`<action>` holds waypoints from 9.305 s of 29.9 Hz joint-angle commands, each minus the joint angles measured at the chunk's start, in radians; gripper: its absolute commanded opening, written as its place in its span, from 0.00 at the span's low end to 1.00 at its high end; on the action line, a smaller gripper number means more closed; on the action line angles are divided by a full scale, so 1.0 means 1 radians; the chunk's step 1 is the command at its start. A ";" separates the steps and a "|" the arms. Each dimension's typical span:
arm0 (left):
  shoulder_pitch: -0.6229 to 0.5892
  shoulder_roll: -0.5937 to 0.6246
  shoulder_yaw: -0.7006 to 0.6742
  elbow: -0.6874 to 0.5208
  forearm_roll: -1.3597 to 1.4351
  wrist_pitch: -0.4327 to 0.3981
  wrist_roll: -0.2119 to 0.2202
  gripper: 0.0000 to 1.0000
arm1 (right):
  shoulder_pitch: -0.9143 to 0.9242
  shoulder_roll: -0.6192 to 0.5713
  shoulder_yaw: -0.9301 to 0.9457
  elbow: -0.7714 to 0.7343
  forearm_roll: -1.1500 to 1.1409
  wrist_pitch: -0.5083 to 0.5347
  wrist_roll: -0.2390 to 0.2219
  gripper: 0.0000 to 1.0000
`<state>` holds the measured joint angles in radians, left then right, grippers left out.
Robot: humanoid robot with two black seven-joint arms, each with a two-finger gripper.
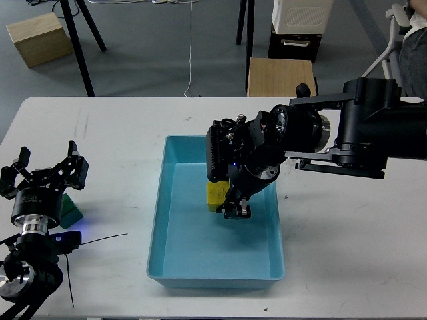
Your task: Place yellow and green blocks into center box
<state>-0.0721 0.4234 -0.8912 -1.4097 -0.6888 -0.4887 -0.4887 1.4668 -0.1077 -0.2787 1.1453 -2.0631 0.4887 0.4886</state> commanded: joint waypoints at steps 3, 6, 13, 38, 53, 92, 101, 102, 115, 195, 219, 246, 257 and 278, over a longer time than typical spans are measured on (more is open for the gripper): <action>0.000 0.000 0.000 0.000 0.000 0.000 0.000 1.00 | -0.029 0.036 0.004 -0.055 0.003 0.000 0.000 0.33; 0.000 0.000 0.000 0.000 0.000 0.000 0.000 1.00 | -0.036 0.037 0.006 -0.061 0.017 0.000 0.000 0.58; 0.000 0.000 0.000 0.000 0.000 0.000 0.000 1.00 | -0.036 0.026 0.009 -0.068 0.075 0.000 0.000 0.95; -0.402 0.448 -0.012 0.155 0.094 0.045 0.000 1.00 | -0.296 -0.144 0.929 -0.188 0.224 -0.082 0.000 0.97; -0.492 0.624 -0.084 0.265 0.567 0.076 0.000 1.00 | -0.558 -0.138 1.168 -0.122 0.363 -0.300 0.000 0.97; -0.600 0.675 0.261 0.074 2.864 0.024 0.000 0.98 | -1.517 -0.250 1.922 0.318 0.991 -0.409 -0.140 0.97; -0.610 0.684 0.386 0.071 2.870 0.010 0.000 0.99 | -1.559 -0.250 1.920 0.314 0.992 -0.433 -0.136 0.97; -0.617 0.686 0.396 0.067 2.870 0.010 0.000 0.99 | -1.559 -0.250 1.920 0.312 0.992 -0.435 -0.137 0.97; -0.663 0.667 0.535 0.014 2.870 0.000 0.000 0.99 | -1.573 -0.236 1.911 0.287 0.994 -0.444 -0.136 0.97; -1.187 0.211 0.750 -0.206 2.870 0.000 0.000 0.14 | -1.651 -0.231 1.911 0.287 1.097 -0.481 -0.134 0.97; -1.192 -0.084 0.965 0.083 2.870 0.000 0.000 0.22 | -1.652 -0.231 1.915 0.275 1.124 -0.481 -0.134 0.97; -1.175 -0.117 0.959 0.143 2.870 0.000 0.000 0.75 | -1.656 -0.230 1.909 0.274 1.124 -0.479 -0.133 0.97; -1.154 -0.055 0.841 0.089 2.870 0.000 0.000 0.98 | -1.651 -0.231 1.902 0.277 1.124 -0.476 -0.133 0.99; -0.436 0.048 -0.089 0.029 1.886 0.036 0.000 0.99 | -1.441 -0.102 1.874 0.294 1.284 -0.458 -0.142 0.99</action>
<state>-0.6156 0.4810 -0.9332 -1.3723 1.3176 -0.4887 -0.4886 -0.0213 -0.2453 1.5976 1.4398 -0.8582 0.0284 0.3530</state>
